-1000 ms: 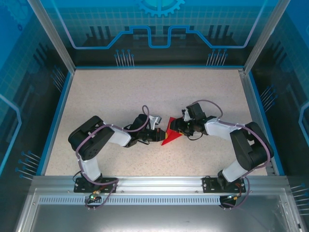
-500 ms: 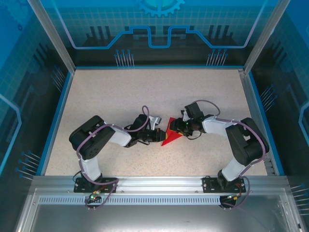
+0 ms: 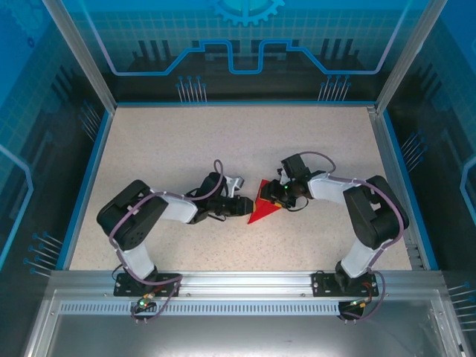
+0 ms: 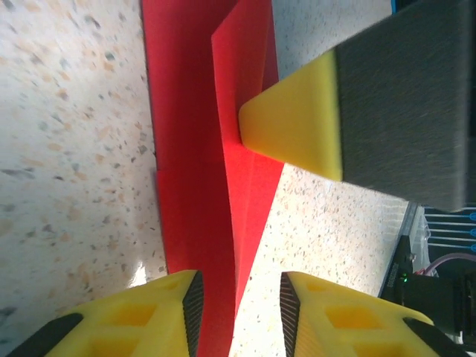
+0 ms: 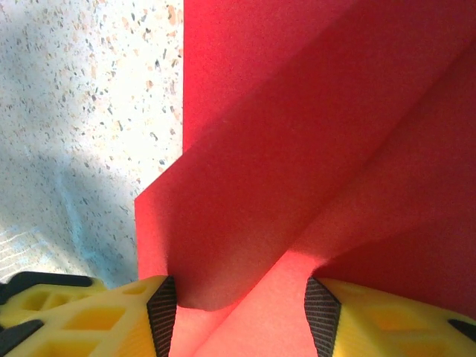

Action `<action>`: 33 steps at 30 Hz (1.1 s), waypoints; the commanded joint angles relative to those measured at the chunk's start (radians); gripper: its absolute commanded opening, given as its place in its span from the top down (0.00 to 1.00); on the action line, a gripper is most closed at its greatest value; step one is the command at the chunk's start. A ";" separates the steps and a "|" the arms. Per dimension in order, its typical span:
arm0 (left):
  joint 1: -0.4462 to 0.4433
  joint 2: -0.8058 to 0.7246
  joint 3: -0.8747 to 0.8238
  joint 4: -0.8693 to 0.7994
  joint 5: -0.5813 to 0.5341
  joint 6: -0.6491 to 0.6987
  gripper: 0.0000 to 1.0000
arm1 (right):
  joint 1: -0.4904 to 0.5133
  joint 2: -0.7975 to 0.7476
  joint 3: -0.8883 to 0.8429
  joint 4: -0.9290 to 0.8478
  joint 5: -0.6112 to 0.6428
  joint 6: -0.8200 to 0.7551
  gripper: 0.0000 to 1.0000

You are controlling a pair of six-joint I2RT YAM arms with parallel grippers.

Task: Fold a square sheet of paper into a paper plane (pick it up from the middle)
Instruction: Fourth fold the wing at the center of the table.

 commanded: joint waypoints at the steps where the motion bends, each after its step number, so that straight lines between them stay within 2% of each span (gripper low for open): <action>1: 0.018 -0.059 0.015 -0.085 -0.012 0.035 0.64 | -0.003 0.050 0.007 -0.094 0.088 -0.001 0.46; 7: 0.018 -0.024 0.061 -0.069 0.007 -0.046 0.67 | 0.003 0.078 0.018 -0.154 0.121 0.003 0.51; 14: 0.017 0.023 0.091 0.000 0.050 -0.105 0.74 | 0.014 0.113 0.073 -0.234 0.160 -0.003 0.52; 21: 0.016 0.041 0.108 -0.042 0.074 -0.073 0.81 | 0.033 0.159 0.137 -0.321 0.197 -0.014 0.49; 29: 0.009 0.087 0.133 -0.046 0.131 -0.059 0.87 | 0.050 0.225 0.190 -0.383 0.223 -0.009 0.50; 33: 0.004 0.096 0.140 -0.060 0.124 -0.047 0.90 | 0.056 0.253 0.208 -0.397 0.222 -0.007 0.49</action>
